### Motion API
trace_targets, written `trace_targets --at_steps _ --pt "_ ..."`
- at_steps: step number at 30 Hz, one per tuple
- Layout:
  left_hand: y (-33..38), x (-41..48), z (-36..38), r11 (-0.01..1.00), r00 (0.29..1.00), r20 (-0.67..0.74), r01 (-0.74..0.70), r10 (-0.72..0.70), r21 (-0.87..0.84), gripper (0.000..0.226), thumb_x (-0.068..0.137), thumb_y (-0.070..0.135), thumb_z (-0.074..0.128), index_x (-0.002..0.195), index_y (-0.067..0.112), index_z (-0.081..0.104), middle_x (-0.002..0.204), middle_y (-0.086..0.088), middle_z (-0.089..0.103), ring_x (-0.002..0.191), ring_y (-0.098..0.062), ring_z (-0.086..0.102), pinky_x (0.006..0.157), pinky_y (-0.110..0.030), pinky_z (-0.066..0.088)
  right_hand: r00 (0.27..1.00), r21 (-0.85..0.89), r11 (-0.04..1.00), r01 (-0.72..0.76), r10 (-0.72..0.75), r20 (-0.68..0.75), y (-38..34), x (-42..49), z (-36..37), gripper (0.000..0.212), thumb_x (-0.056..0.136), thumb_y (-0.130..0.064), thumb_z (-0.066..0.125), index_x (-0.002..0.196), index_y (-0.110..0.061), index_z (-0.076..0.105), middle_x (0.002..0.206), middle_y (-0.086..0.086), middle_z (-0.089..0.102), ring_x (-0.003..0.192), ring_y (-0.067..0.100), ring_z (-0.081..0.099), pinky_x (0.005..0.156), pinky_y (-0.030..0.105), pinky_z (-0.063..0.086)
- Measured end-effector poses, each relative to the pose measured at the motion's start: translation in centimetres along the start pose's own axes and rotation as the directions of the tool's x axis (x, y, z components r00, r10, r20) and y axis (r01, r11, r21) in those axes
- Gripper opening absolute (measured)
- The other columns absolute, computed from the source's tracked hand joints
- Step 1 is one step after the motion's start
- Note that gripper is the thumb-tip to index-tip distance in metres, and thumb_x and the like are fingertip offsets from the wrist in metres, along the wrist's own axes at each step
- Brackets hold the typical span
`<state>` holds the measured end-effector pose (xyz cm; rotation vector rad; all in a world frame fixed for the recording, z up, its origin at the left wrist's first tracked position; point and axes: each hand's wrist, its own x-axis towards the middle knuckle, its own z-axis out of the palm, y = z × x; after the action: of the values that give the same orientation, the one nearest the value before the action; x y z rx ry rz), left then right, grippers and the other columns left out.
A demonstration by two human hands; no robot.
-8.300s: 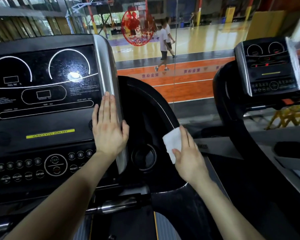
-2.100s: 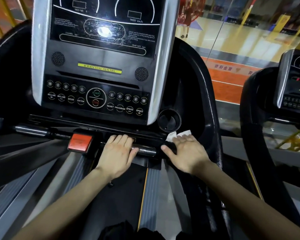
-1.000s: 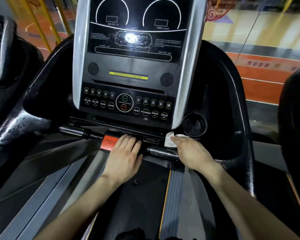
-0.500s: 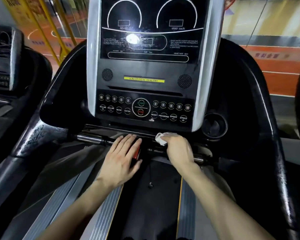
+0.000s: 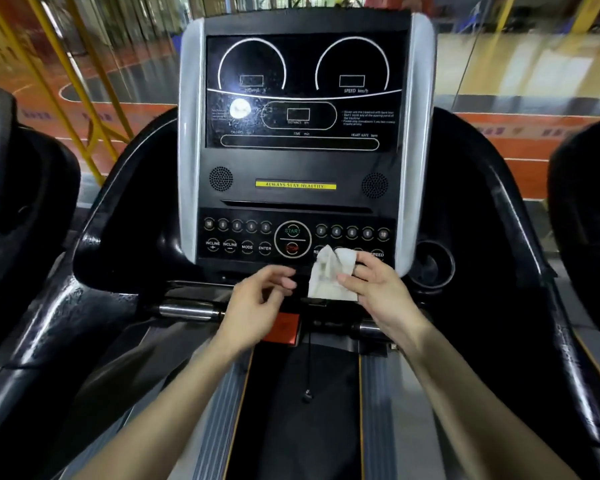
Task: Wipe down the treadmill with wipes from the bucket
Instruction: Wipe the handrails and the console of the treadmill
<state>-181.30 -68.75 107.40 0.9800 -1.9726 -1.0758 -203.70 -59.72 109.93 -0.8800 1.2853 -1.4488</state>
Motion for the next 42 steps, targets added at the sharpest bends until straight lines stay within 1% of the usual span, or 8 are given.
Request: trace_targets --at_steps 5,12,17,24,28,32,38,42 --pt "3.0 1.7 1.3 0.85 0.946 0.26 0.295 -0.194 -0.436 0.025 0.107 0.008 0.058 0.124 0.005 0.075 0.092 -0.006 0.077 0.099 -0.032 0.074 0.089 -0.042 0.058 0.994 0.206 0.976 -0.072 0.053 0.096 -0.9 -0.5 0.0 0.04 0.106 0.007 0.048 0.141 -0.008 0.062 0.134 0.018 0.071 0.126 0.033 0.068 0.102 0.043 0.057" --pt "3.3 2.4 2.6 0.91 0.972 0.135 0.226 -0.19 -0.349 0.016 0.103 0.006 0.066 0.113 0.012 0.076 0.092 -0.007 0.079 0.079 -0.026 0.076 0.073 -0.034 0.056 0.987 0.143 0.982 -0.124 0.108 0.117 -1.9 -0.8 -1.1 0.033 0.106 -0.006 0.053 0.136 -0.009 0.066 0.13 0.016 0.074 0.124 0.034 0.07 0.108 0.052 0.052" --pt "4.3 2.8 2.3 0.837 0.956 0.273 0.237 -0.11 -0.493 0.036 0.1 0.001 0.055 0.132 0.007 0.071 0.101 -0.019 0.074 0.094 -0.028 0.071 0.08 -0.033 0.057 0.997 -0.08 0.994 -0.07 0.067 -0.044 -3.0 -0.1 -2.1 0.038 0.099 0.005 0.066 0.134 -0.012 0.067 0.114 0.01 0.08 0.105 0.025 0.078 0.085 0.04 0.066" --pt "5.5 4.0 3.4 0.855 0.959 0.282 0.179 -0.04 -0.486 0.049 0.093 0.016 0.08 0.14 0.024 0.069 0.141 -0.003 0.07 0.138 -0.021 0.06 0.119 -0.039 0.043 0.982 -0.065 0.99 -0.127 0.135 0.133 -5.5 1.0 -3.3 0.032 0.095 0.015 0.066 0.123 0.0 0.07 0.111 0.026 0.076 0.096 0.045 0.077 0.081 0.043 0.067" --pt "6.6 5.4 4.2 0.882 0.984 0.168 0.124 -0.052 -0.455 0.03 0.09 0.027 0.082 0.115 0.011 0.079 0.115 -0.007 0.077 0.11 -0.018 0.068 0.107 -0.037 0.049 0.96 -0.081 0.98 -0.179 0.192 0.204 -6.1 1.3 -4.1 0.029 0.101 0.013 0.056 0.123 0.0 0.069 0.116 0.021 0.077 0.1 0.045 0.077 0.091 0.048 0.064" --pt "8.2 7.4 4.5 0.892 0.995 0.023 0.096 -0.095 -0.442 0.021 0.089 0.03 0.087 0.099 0.013 0.08 0.097 -0.009 0.077 0.088 -0.015 0.066 0.08 -0.027 0.05 0.99 -0.218 0.976 0.004 0.027 0.14 -8.3 2.0 -5.6 0.03 0.098 -0.02 0.06 0.123 -0.015 0.075 0.12 0.004 0.079 0.112 0.015 0.074 0.1 0.04 0.058" --pt "11.6 11.5 3.7 0.96 0.999 -0.038 -0.007 -0.004 -0.279 0.01 0.097 0.018 0.078 0.099 0.008 0.079 0.082 -0.001 0.074 0.07 -0.008 0.062 0.062 -0.019 0.047 0.942 -0.699 0.637 0.325 -0.284 0.179 -12.7 5.9 -4.1 0.018 0.089 -0.038 0.081 0.106 -0.033 0.078 0.077 -0.008 0.07 0.064 0.004 0.06 0.071 0.037 0.058" --pt "12.8 15.5 1.7 0.992 0.975 -0.19 -0.097 0.111 0.081 0.01 0.101 0.038 0.073 0.104 0.029 0.075 0.097 0.009 0.078 0.087 -0.004 0.071 0.079 -0.029 0.056 0.817 -0.879 0.225 0.42 -0.514 0.259 -20.1 10.7 -4.8 0.01 0.09 -0.024 0.07 0.098 -0.025 0.075 0.082 -0.009 0.071 0.075 0.015 0.067 0.073 0.037 0.058"
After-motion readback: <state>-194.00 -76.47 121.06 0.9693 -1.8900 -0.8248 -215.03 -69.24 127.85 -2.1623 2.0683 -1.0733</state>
